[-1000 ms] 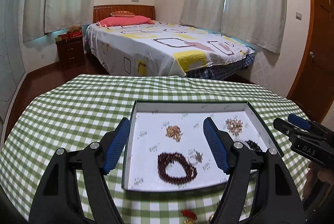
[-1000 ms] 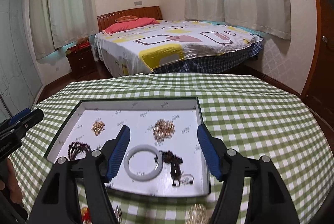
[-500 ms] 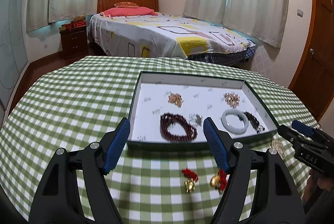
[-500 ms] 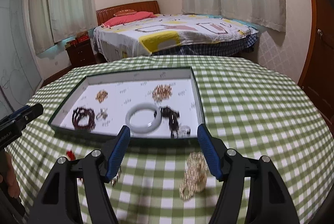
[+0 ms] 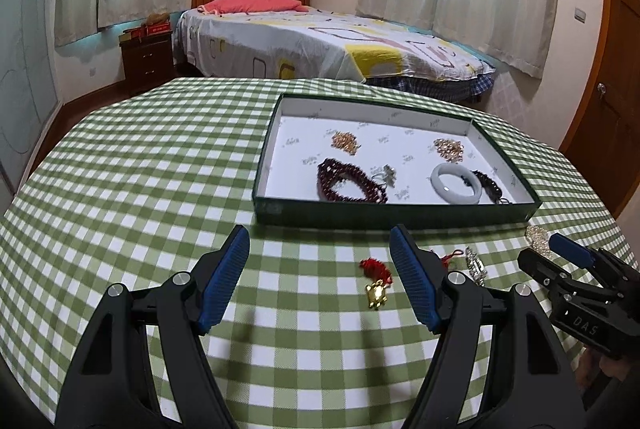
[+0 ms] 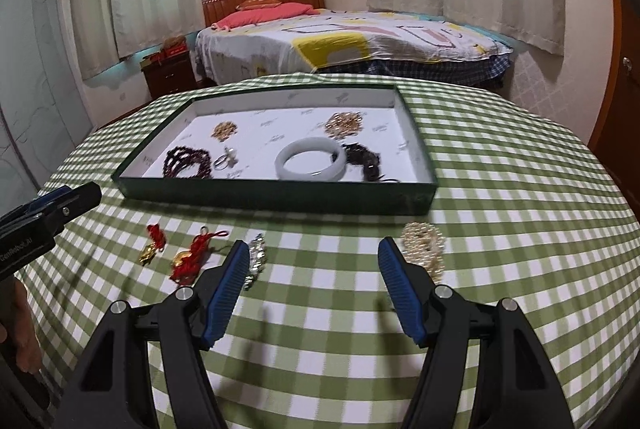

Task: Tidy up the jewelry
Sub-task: 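Withdraw both tools from the box toward the remaining jewelry, then grasp the red tassel charm with the left gripper while the right grasps the silver brooch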

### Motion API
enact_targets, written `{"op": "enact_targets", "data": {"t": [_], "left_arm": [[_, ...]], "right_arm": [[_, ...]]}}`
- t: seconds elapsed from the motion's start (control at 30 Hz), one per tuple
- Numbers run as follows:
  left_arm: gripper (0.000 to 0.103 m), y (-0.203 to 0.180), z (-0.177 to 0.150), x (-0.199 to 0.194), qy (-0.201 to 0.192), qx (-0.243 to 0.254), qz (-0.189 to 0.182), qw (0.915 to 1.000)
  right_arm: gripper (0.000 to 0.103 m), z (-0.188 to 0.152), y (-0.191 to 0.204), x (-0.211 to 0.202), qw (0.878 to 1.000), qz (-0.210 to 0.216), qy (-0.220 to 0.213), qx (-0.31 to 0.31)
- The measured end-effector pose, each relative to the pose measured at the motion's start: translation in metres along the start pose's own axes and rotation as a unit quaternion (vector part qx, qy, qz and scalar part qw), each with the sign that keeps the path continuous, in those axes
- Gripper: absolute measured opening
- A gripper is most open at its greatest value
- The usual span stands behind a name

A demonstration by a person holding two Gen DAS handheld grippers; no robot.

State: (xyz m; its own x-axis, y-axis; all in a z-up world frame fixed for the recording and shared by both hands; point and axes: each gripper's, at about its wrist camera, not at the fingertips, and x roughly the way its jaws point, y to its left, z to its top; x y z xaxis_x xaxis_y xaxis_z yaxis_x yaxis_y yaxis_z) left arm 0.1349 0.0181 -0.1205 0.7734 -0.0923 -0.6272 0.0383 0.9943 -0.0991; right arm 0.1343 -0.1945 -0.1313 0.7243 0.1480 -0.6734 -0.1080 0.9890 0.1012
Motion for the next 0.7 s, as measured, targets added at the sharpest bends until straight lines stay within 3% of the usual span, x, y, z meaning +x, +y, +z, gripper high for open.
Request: {"op": "enact_targets", "data": {"t": [0.6, 0.7], "left_arm": [[0.071, 0.015, -0.004, 0.006, 0.015, -0.013, 0.013, 0.9997], [0.071, 0.015, -0.005, 0.008, 0.017, -0.013, 0.013, 0.9997]], "right_arm": [[0.049, 0.004, 0.03, 0.04, 0.997, 0.019, 0.07, -0.026], [0.043, 0.002, 0.032, 0.042, 0.996, 0.017, 0.078, -0.033]]}}
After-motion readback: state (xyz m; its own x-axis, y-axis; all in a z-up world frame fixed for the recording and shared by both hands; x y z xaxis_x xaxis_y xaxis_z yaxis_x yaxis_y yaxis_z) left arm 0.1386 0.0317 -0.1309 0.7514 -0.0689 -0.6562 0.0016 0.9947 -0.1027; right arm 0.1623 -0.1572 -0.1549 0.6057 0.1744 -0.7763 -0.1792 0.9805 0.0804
